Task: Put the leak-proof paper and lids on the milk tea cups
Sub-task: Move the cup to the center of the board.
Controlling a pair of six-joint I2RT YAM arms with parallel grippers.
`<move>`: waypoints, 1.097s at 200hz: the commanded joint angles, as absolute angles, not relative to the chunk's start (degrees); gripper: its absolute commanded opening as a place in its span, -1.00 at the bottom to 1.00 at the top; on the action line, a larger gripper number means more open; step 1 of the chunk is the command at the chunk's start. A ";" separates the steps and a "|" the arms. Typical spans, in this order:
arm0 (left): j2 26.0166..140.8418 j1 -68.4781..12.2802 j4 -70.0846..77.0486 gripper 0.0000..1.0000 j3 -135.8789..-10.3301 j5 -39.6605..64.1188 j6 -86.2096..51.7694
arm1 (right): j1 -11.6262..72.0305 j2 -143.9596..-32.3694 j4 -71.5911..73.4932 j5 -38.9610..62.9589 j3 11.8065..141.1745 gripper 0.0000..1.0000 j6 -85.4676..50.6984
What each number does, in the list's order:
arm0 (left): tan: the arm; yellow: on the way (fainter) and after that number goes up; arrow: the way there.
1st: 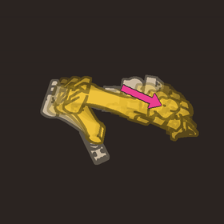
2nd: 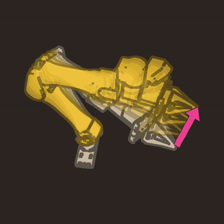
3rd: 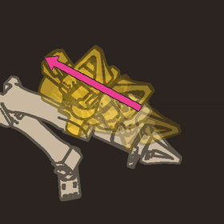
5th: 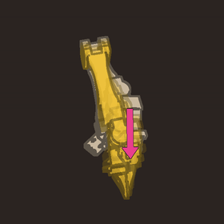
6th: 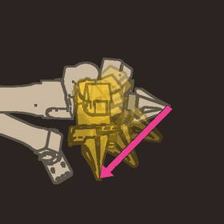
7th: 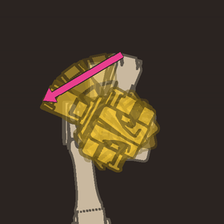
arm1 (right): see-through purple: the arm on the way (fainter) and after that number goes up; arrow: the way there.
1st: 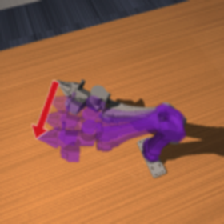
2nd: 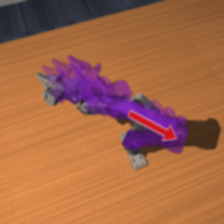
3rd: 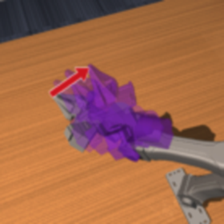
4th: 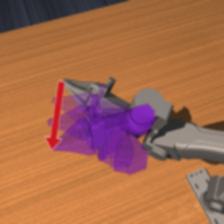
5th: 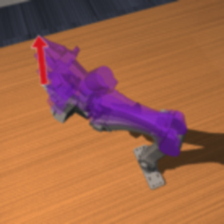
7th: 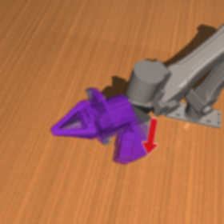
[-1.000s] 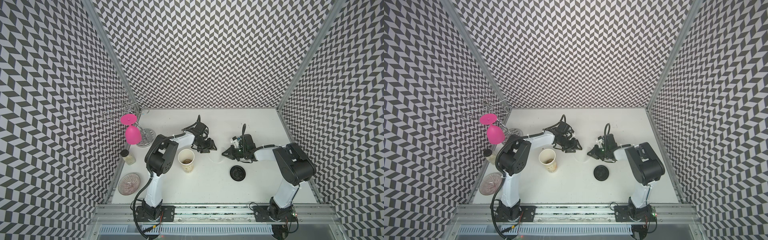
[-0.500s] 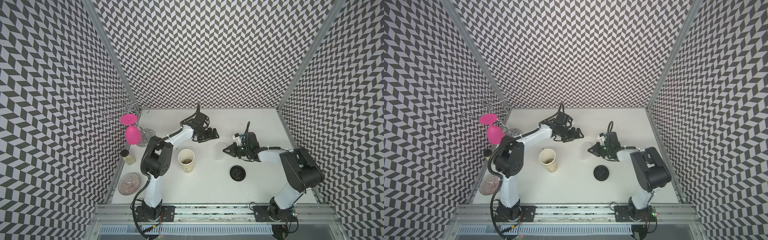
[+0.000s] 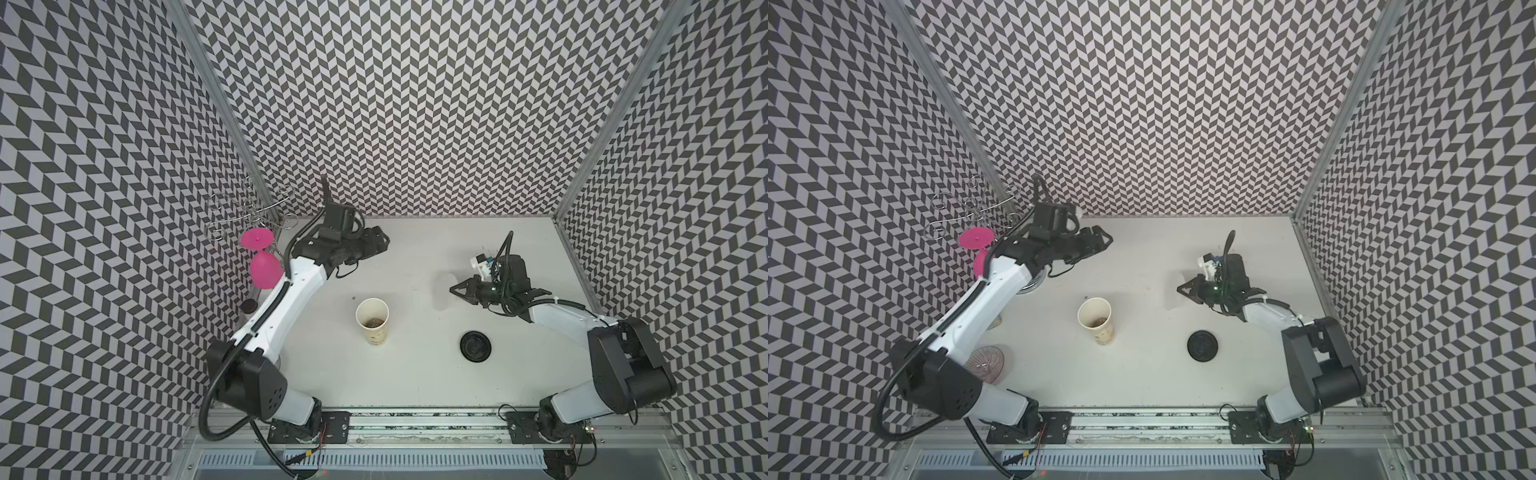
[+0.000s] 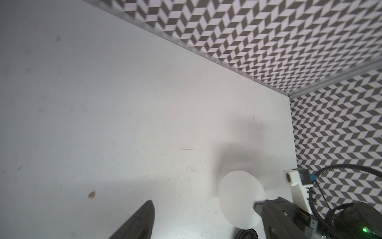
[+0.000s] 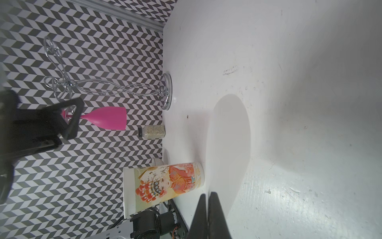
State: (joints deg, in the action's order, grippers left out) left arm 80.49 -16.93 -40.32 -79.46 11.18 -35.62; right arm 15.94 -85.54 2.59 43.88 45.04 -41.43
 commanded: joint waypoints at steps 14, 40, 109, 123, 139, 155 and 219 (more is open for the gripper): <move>67.68 -9.26 -47.39 0.51 -64.00 9.45 -38.45 | 15.75 -81.75 -1.28 45.00 48.26 -1.00 -39.74; 62.13 -6.25 -48.40 0.37 -52.90 10.90 -38.71 | 15.81 -80.30 -3.62 44.76 49.54 -1.00 -38.70; 68.89 -4.90 -33.23 -0.30 -36.63 18.63 -38.15 | 15.82 -79.32 -5.43 43.94 49.66 -1.00 -37.19; 70.66 -5.53 -31.30 -0.34 -35.26 20.32 -38.06 | 15.82 -79.02 -5.45 43.66 49.44 -1.00 -37.18; 71.74 -7.20 -29.51 -0.33 -34.18 20.62 -38.53 | 15.82 -78.71 -5.05 43.59 48.98 -1.00 -37.48; 73.29 -8.71 -27.77 -0.34 -33.40 21.49 -39.52 | 15.81 -78.60 -4.69 43.62 48.56 -1.00 -37.78; 78.35 -14.54 -23.53 -0.35 -33.38 21.87 -42.51 | 15.73 -77.98 -5.01 43.68 48.00 -1.00 -37.35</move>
